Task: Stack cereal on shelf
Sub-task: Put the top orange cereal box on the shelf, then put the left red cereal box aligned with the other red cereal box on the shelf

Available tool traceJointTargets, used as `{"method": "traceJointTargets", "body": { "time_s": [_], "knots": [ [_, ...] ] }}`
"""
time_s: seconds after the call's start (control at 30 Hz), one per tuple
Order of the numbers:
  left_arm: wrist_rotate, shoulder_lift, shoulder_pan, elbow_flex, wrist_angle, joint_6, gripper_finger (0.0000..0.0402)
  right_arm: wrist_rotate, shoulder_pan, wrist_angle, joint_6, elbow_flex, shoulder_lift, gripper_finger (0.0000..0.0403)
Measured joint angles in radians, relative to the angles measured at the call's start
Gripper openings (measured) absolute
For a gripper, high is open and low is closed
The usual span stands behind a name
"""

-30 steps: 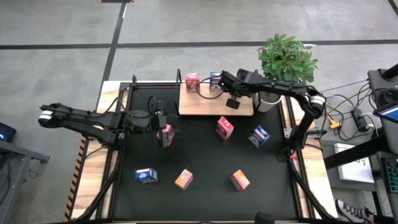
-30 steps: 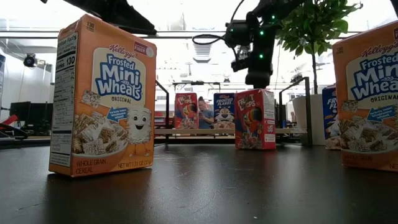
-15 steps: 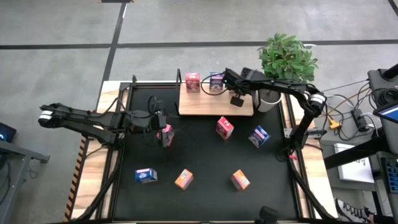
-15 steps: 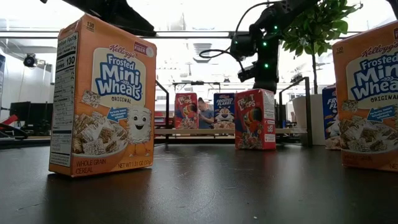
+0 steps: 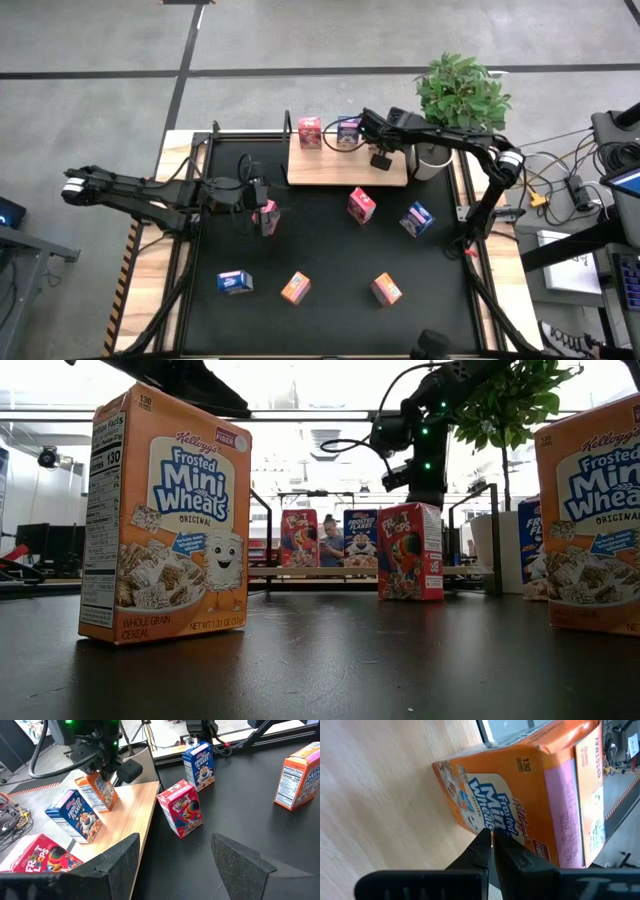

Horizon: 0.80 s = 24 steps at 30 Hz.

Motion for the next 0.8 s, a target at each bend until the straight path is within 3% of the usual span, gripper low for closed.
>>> {"method": "traceJointTargets", "body": {
  "time_s": [0.2, 0.47, 0.7, 0.8],
  "knots": [
    [0.0, 0.0, 0.0, 0.0, -0.001, 0.001, 0.023, -0.036, 0.037, -0.028, 0.039, 0.0, -0.016, 0.0009],
    [0.0, 0.0, 0.0, 0.0, -0.004, -0.091, 0.023, -0.106, 0.218, -0.012, 0.132, -0.025, -0.147, 0.0009],
    [0.0, 0.0, 0.0, -0.005, -0.037, -0.35, 0.0228, -0.105, 0.41, 0.278, 0.141, -0.205, -0.358, 0.0009],
    [-0.018, 0.01, -0.002, 0.038, -0.159, -0.555, 0.0223, -0.107, 0.484, 0.436, 0.124, -0.32, -0.452, 0.0009]
  ]
}}
